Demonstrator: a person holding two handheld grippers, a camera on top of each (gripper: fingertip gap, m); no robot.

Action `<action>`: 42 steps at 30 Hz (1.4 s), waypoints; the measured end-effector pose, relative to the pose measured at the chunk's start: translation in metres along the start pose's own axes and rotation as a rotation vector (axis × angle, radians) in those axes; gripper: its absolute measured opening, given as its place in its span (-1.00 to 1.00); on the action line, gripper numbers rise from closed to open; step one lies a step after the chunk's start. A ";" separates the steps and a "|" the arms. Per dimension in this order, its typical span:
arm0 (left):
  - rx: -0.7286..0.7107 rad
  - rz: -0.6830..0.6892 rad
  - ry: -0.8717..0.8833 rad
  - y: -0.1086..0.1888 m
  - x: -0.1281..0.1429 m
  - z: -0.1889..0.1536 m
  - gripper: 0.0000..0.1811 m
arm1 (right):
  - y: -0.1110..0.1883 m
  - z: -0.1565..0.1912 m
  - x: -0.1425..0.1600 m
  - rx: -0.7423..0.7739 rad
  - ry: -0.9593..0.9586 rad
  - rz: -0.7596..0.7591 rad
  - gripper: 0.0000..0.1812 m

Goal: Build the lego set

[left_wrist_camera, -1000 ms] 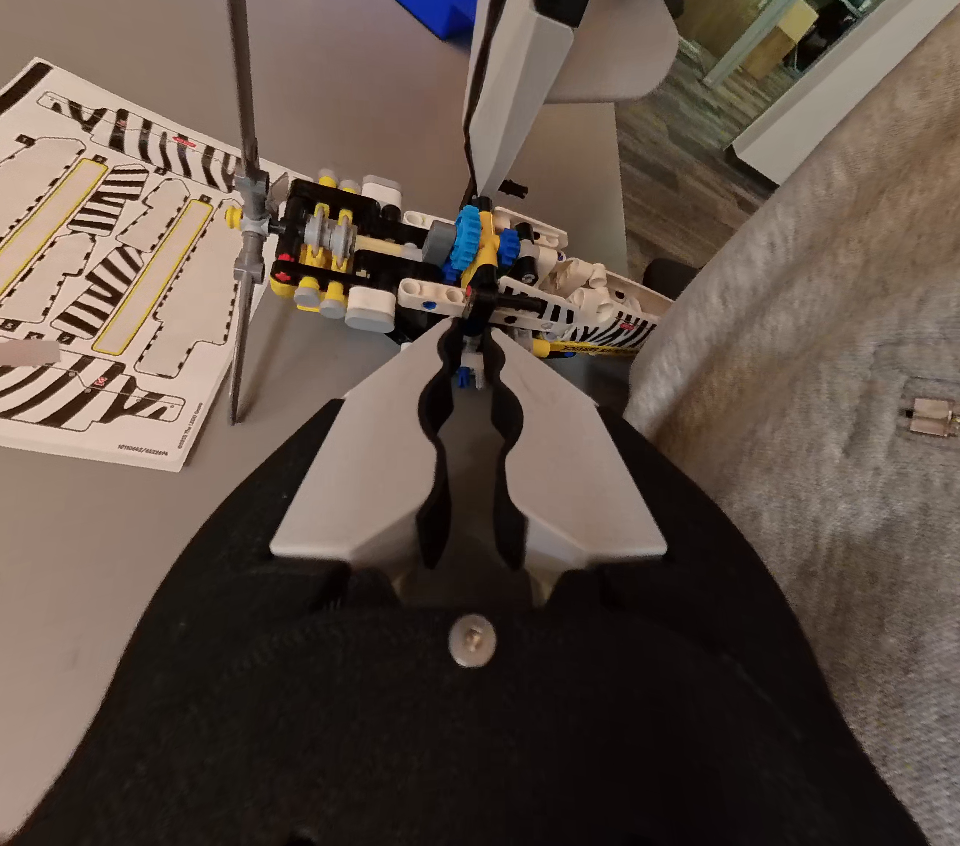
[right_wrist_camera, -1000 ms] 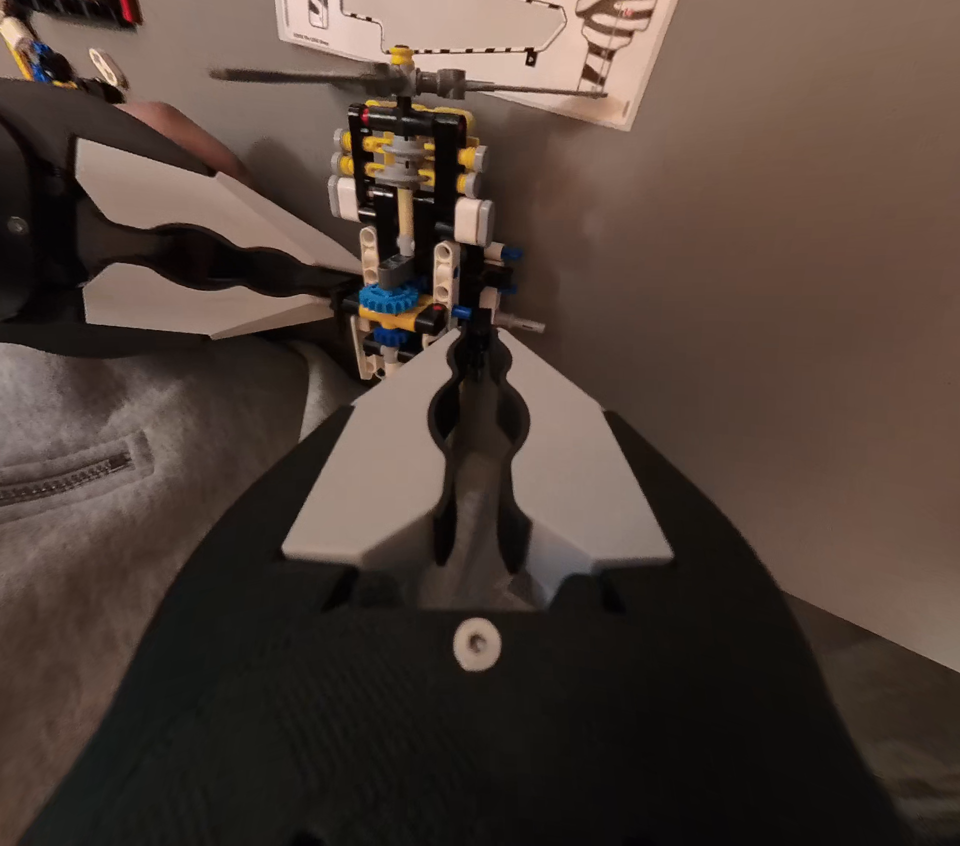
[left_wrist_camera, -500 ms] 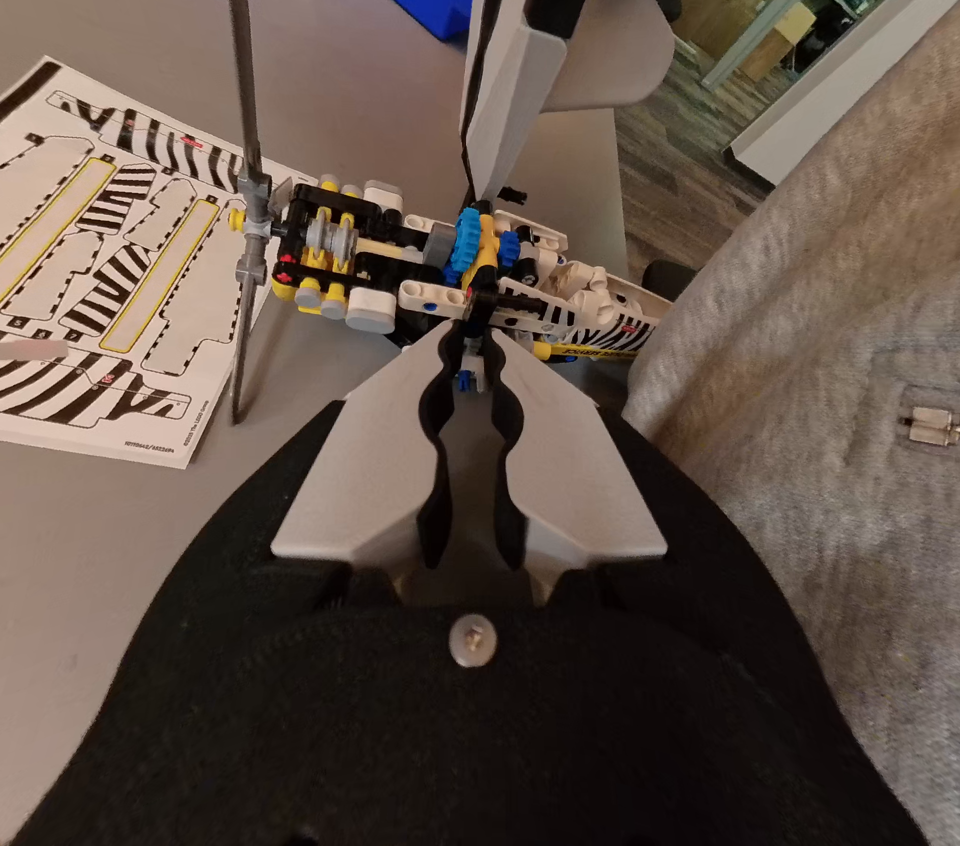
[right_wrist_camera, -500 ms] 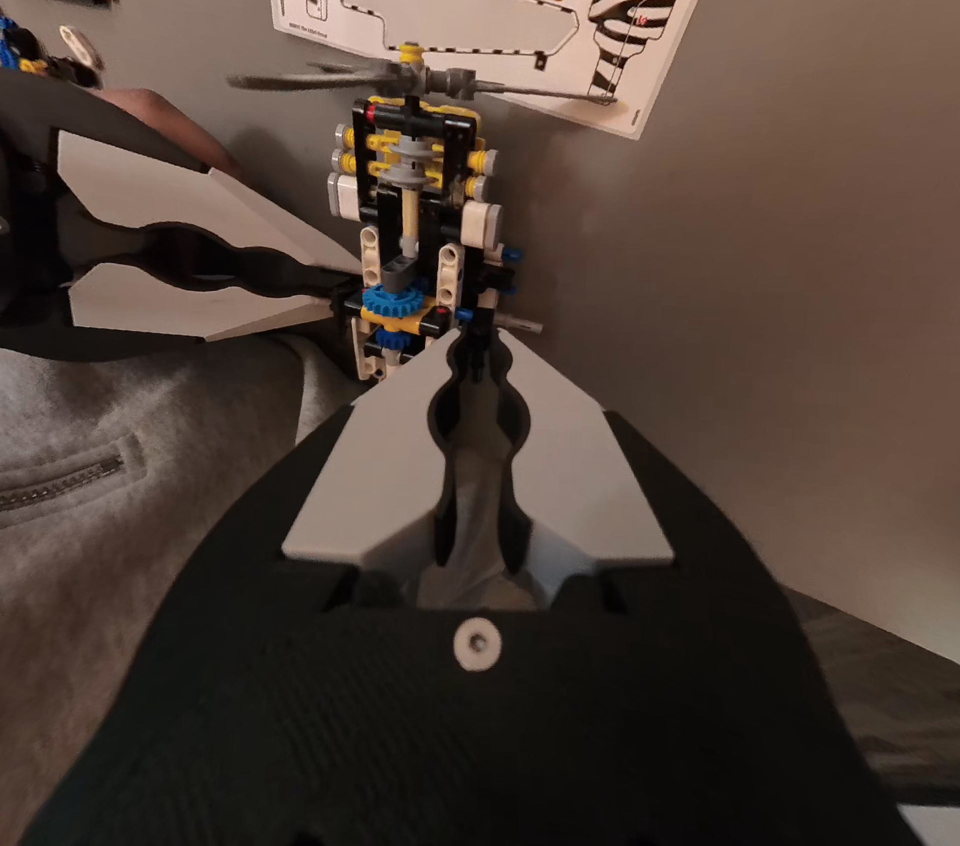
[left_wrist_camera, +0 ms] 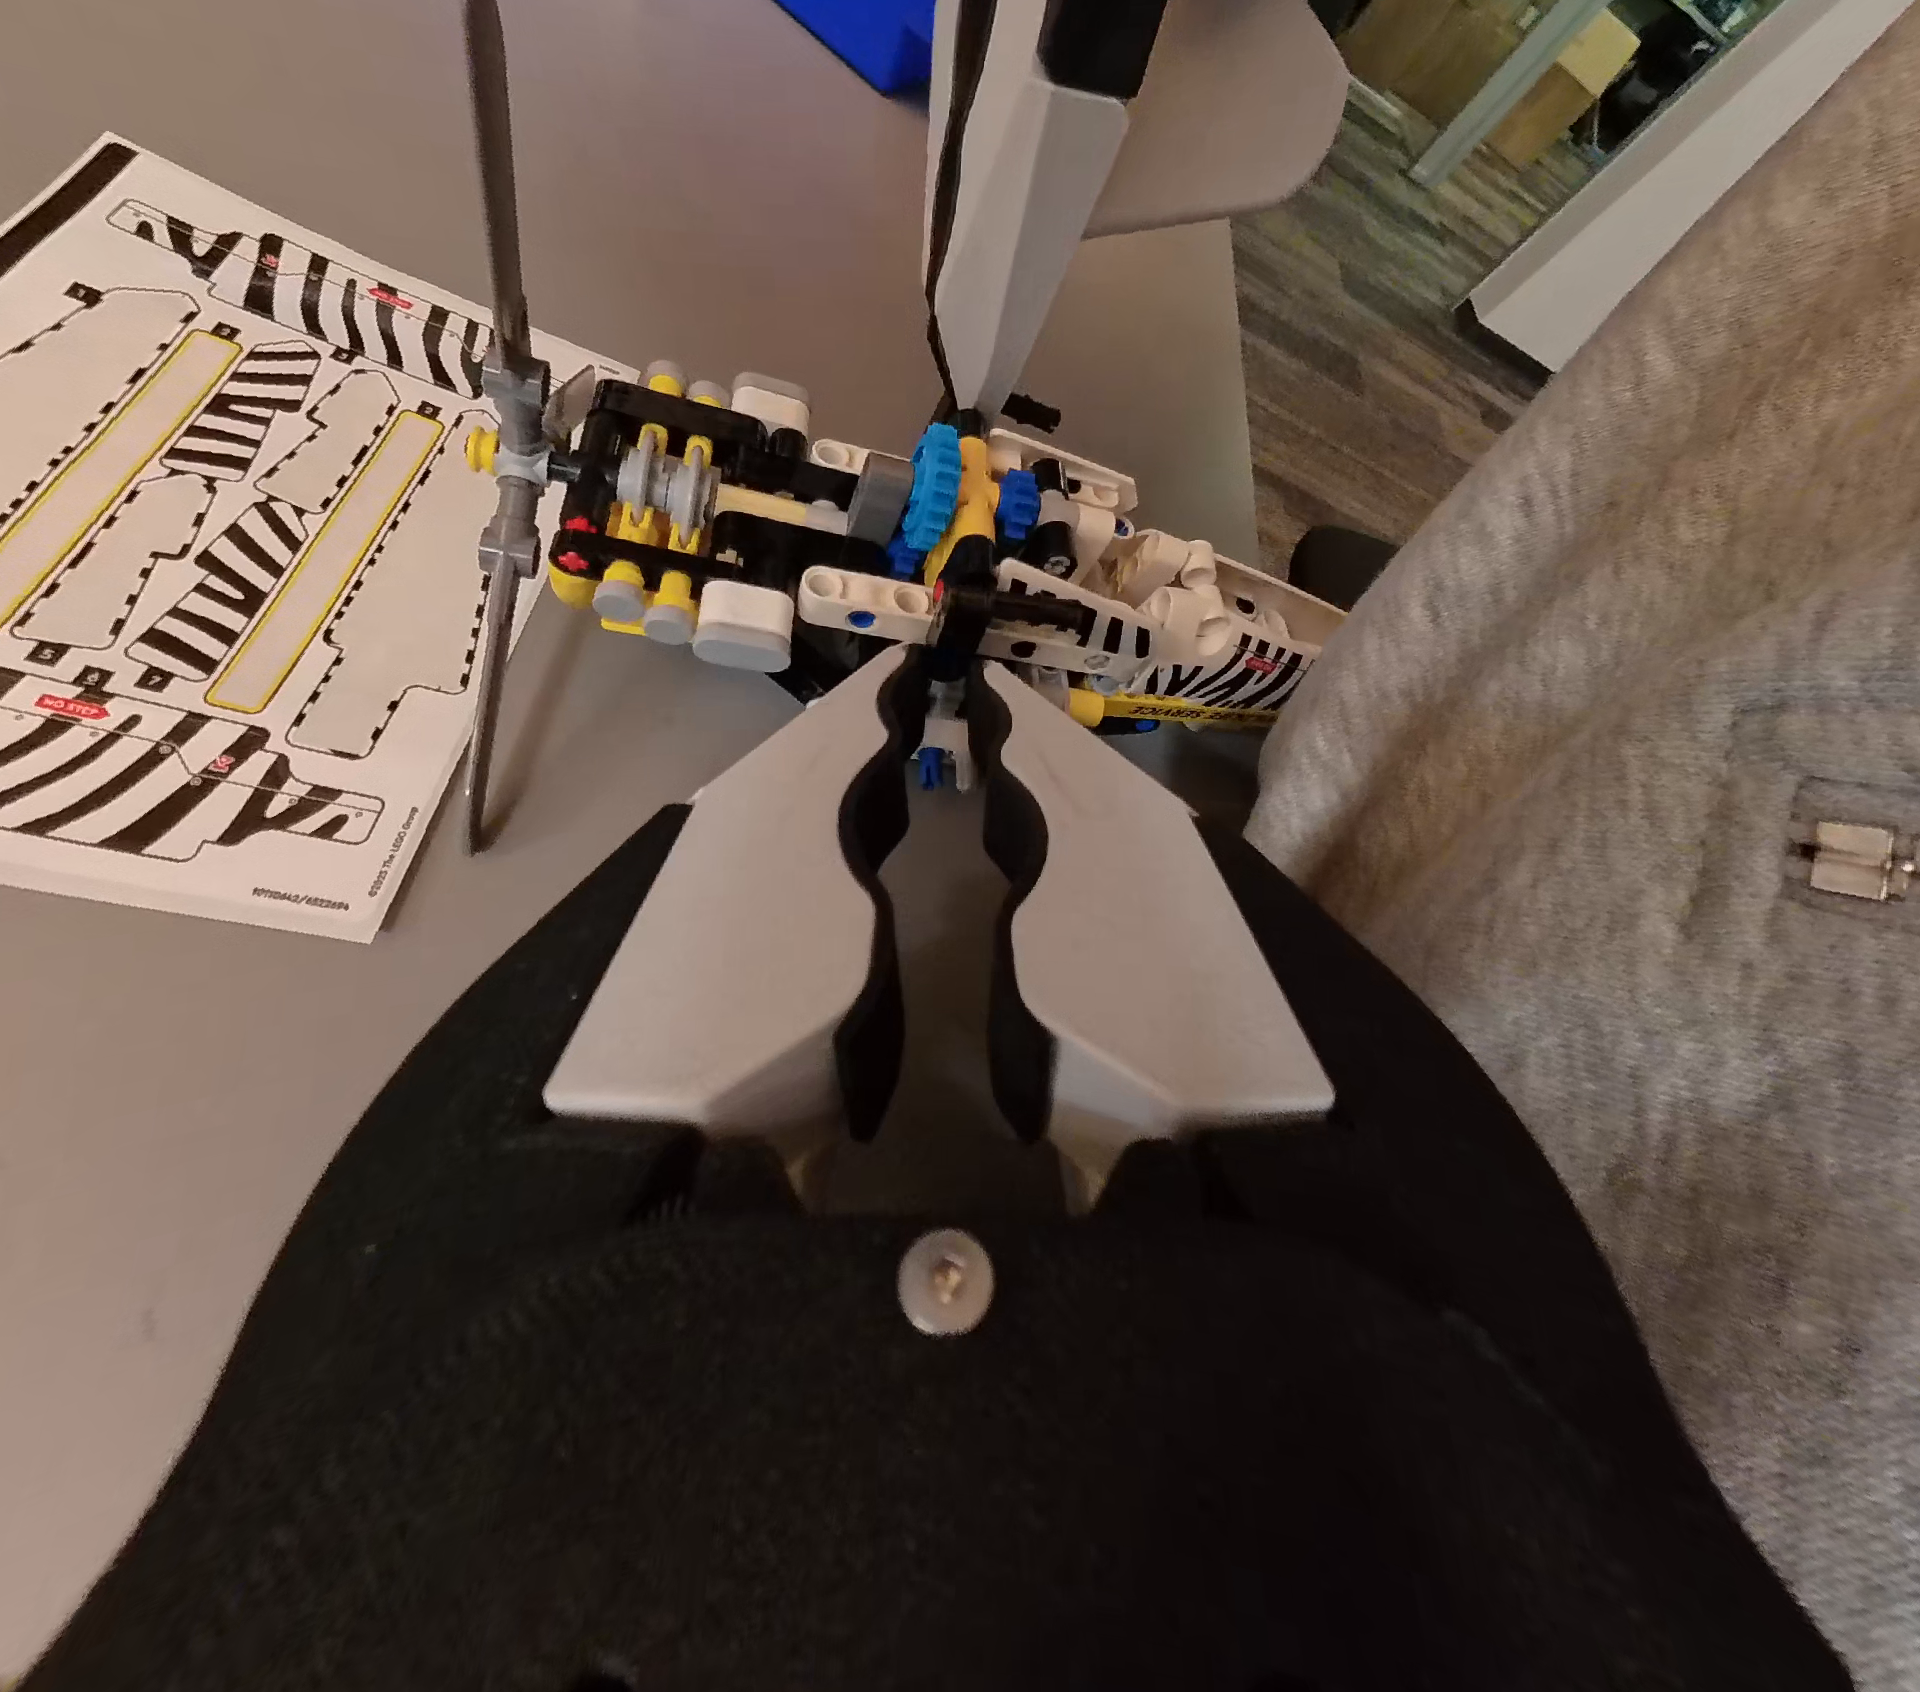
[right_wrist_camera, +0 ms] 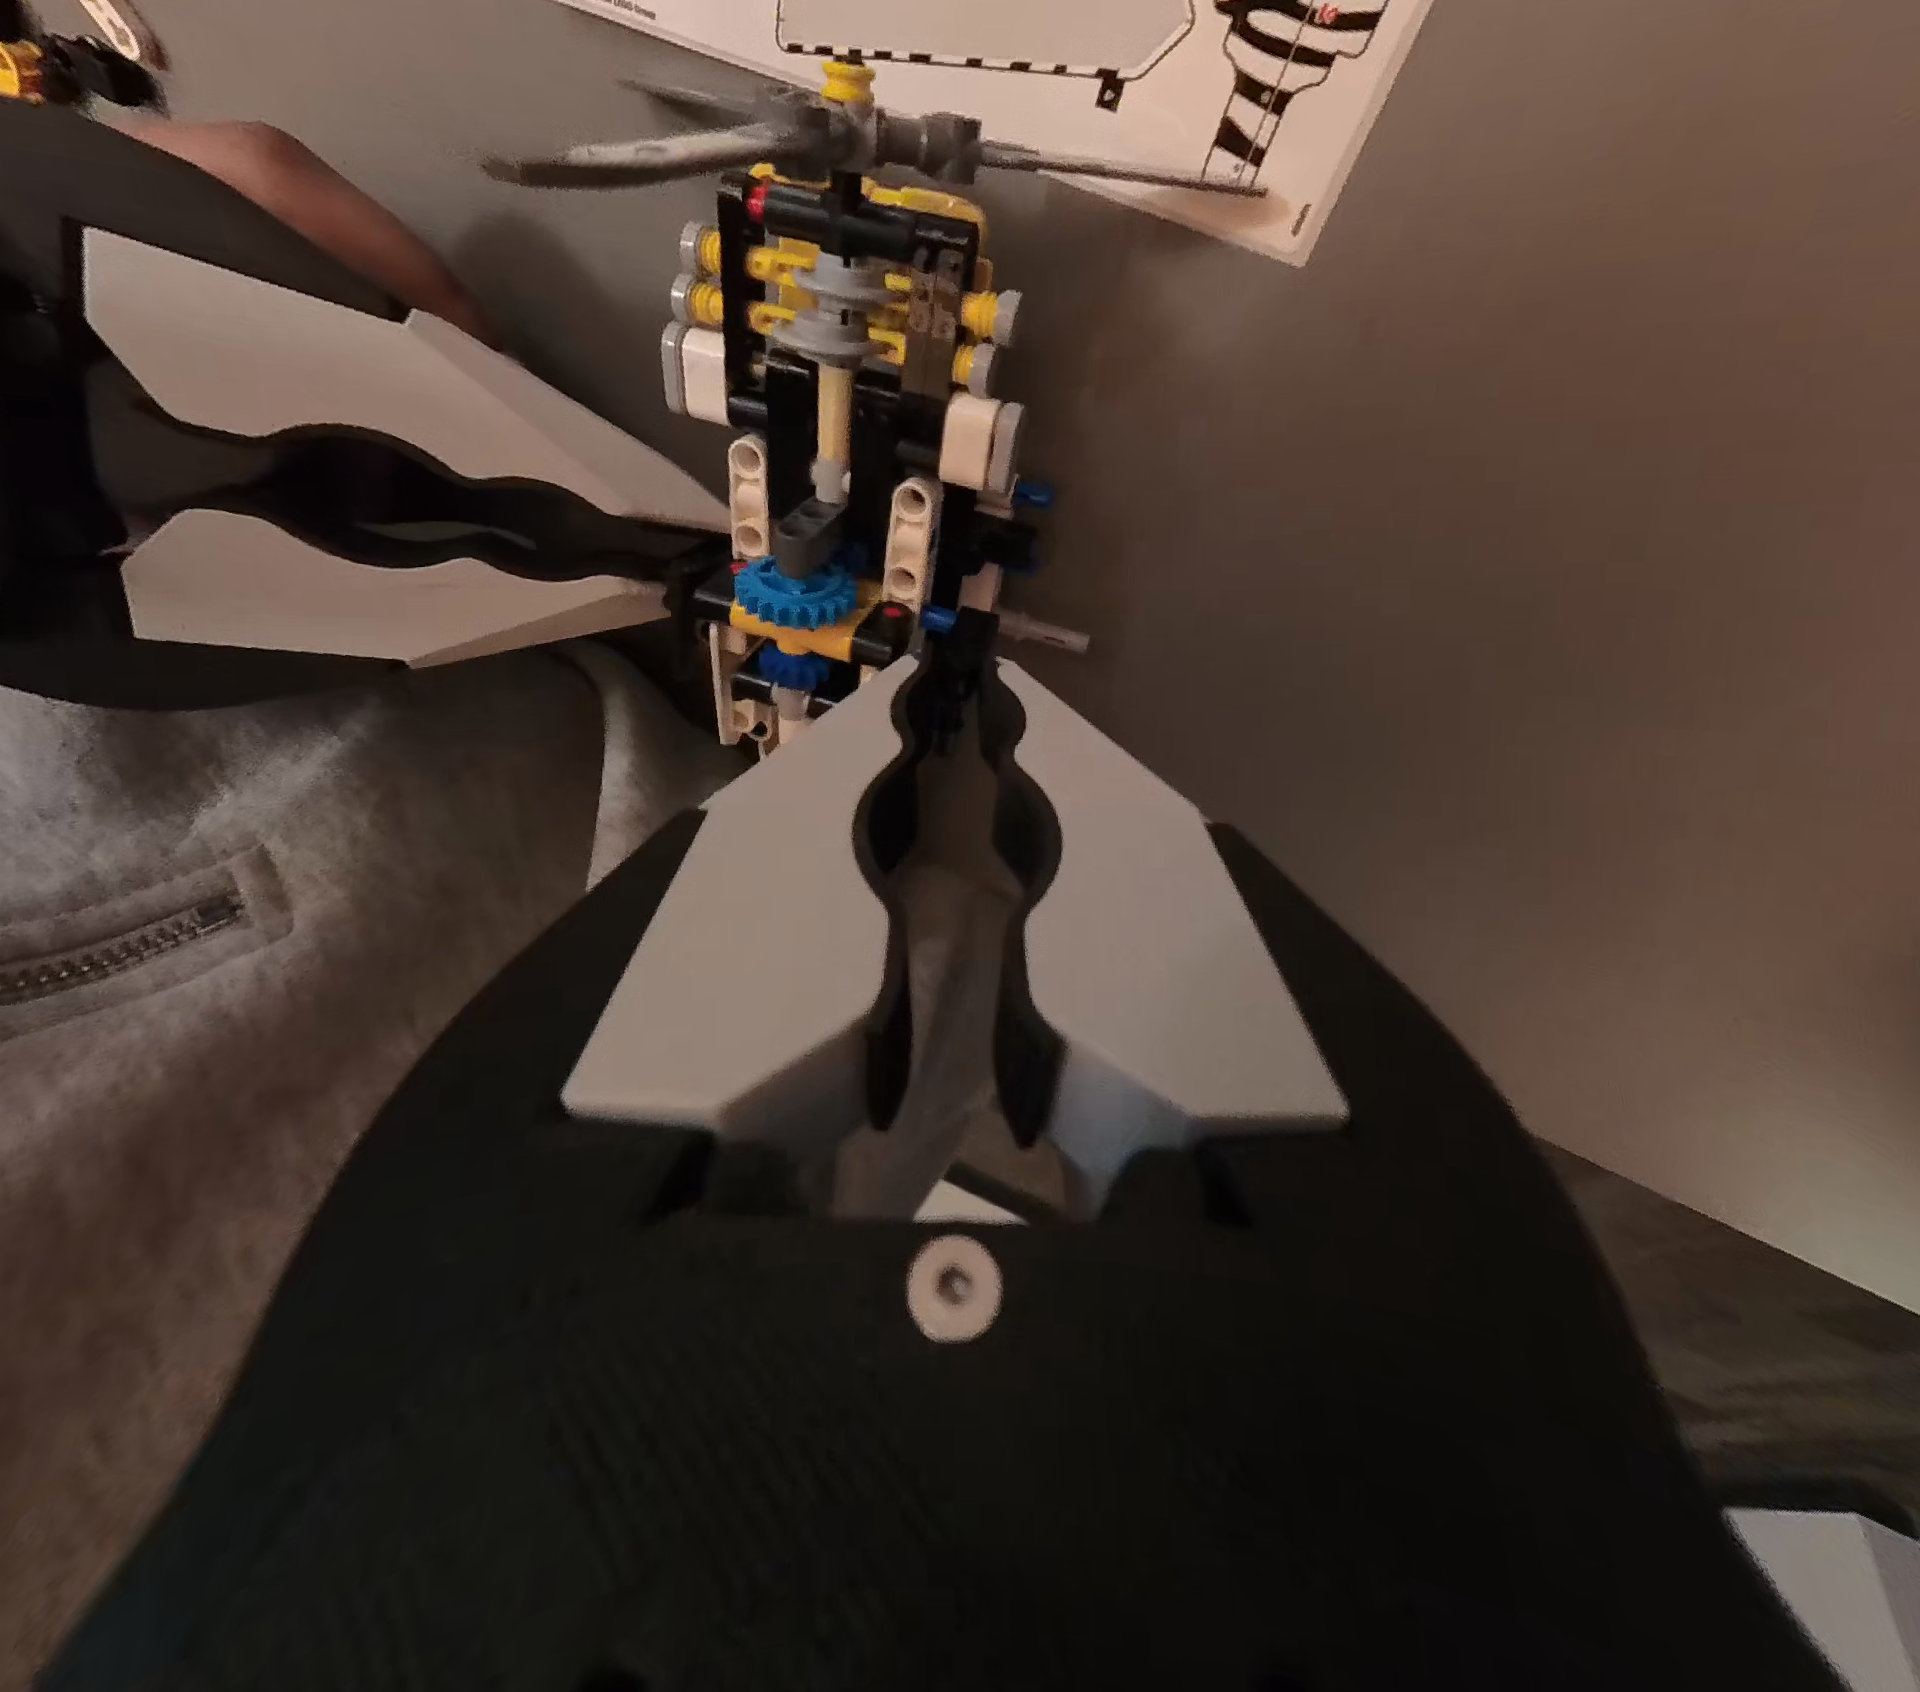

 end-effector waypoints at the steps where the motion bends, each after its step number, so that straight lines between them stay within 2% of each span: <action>1: -0.001 -0.002 0.000 0.000 0.000 0.000 -0.96 | 0.000 -0.001 -0.001 -0.006 0.000 0.002 -0.94; 5: -0.001 -0.005 0.004 0.001 0.000 0.001 -0.97 | -0.001 -0.005 -0.002 -0.062 -0.012 0.004 -0.94; 11: -0.005 -0.004 0.002 0.001 0.000 0.001 -0.97 | -0.007 -0.021 -0.004 -0.223 -0.039 0.029 -0.94; 26: 0.001 0.005 0.000 0.001 0.000 0.001 -0.97 | -0.007 -0.014 -0.011 -0.209 0.028 0.099 -0.94; 36: -0.008 0.000 0.004 0.002 0.000 0.002 -0.97 | -0.015 -0.029 -0.014 -0.416 0.052 0.119 -0.95; 42: -0.009 0.001 0.003 0.002 0.000 0.002 -0.97 | -0.020 -0.036 -0.021 -0.490 0.187 0.127 -0.95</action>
Point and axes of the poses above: each gripper's, where its closed fingertips meet, y back along the fingers, x out of its underside, z = x × y across the jaws, the point moved 9 cm from there along y, back along the fingers, and after that the axes turned 13 degrees about x, right-handed, at the moved point
